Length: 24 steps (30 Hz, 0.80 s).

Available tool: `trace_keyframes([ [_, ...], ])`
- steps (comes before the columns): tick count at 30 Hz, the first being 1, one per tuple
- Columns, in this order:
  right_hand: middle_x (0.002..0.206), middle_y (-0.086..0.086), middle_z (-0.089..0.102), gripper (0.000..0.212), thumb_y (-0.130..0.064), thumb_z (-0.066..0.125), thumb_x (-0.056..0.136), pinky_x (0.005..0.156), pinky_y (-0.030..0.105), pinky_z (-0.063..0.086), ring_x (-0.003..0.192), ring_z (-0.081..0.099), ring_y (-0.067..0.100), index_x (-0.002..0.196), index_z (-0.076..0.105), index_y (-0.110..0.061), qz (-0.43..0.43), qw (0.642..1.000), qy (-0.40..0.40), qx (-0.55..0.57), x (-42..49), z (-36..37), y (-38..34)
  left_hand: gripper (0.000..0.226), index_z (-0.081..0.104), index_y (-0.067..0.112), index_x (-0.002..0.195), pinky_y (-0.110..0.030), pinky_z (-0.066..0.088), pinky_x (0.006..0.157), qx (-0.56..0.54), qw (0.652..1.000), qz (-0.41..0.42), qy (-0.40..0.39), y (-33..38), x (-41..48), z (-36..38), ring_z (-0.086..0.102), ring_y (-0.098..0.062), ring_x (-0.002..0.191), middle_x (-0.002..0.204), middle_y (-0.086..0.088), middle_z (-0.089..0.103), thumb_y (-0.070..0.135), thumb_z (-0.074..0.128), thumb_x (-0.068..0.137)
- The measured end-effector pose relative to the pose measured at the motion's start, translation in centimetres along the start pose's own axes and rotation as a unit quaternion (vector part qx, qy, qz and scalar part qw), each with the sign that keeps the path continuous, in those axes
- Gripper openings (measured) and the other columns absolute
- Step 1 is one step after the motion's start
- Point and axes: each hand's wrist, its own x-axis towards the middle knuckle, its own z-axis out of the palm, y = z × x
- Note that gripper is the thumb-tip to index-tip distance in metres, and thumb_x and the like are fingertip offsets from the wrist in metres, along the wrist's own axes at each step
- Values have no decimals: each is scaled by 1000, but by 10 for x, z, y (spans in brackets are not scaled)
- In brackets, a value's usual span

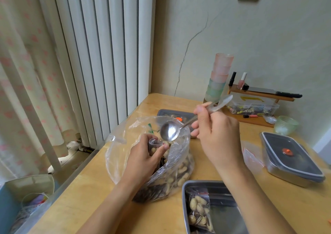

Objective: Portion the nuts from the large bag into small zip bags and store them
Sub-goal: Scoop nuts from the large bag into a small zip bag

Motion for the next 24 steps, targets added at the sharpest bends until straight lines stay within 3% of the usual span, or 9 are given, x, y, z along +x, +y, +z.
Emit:
trace_keyframes([
  [3,66,0,73,40,-36,44,109,65,29,59,58,71,7,92,70,-12,209,976,-32,52,0,4,20,32,53,29,105,-48,59,71,-10,1000,3,22,1,0,0,69,-13,72,87,10,75,46,75,89],
  [7,81,17,77,46,-39,40,112,66,33,61,72,78,29,106,65,0,456,856,-121,213,-3,14,41,34,50,31,104,-31,51,59,9,999,27,41,2,0,-2,62,-15,61,72,0,70,46,76,88],
  [9,89,23,77,44,-39,45,111,65,33,60,77,78,32,110,62,2,514,796,-168,273,-6,16,44,36,49,31,104,-25,46,56,17,998,39,38,3,0,-2,58,-12,58,70,1,67,46,77,87],
  [10,90,22,77,42,-39,49,109,62,31,58,74,77,30,111,61,1,522,787,-197,262,-7,17,45,37,49,31,105,-24,47,57,19,998,44,36,3,0,-1,58,-11,59,72,2,66,46,77,87],
  [15,59,0,66,50,-40,46,109,41,20,30,43,47,11,91,73,-3,439,828,-347,35,-8,12,45,44,45,36,112,-49,55,66,0,999,52,13,1,0,-1,65,-23,61,77,-2,68,53,75,85],
  [18,55,-2,63,52,-39,46,109,45,22,36,42,46,12,84,76,-5,408,836,-368,19,-13,15,39,43,47,35,115,-41,55,66,3,997,72,7,5,-1,-1,64,-19,64,83,4,67,46,77,87],
  [20,57,-4,66,47,-40,50,107,58,25,43,49,55,10,78,76,-13,341,880,-329,-22,-15,21,39,42,47,33,116,-37,55,64,4,997,82,0,6,-1,0,63,-18,61,91,11,67,40,78,88],
  [22,67,-8,68,31,-39,57,104,65,24,46,61,60,5,82,73,-24,249,924,-290,-19,-15,23,35,44,47,33,117,-33,55,64,7,996,90,-6,6,-1,1,63,-19,60,94,14,68,39,79,88],
  [24,86,-10,68,9,-34,62,100,63,19,44,60,56,1,96,69,-36,165,937,-307,36,-16,24,27,43,46,33,117,-28,52,63,14,995,100,-7,5,-2,1,62,-19,60,92,10,69,39,78,89],
])
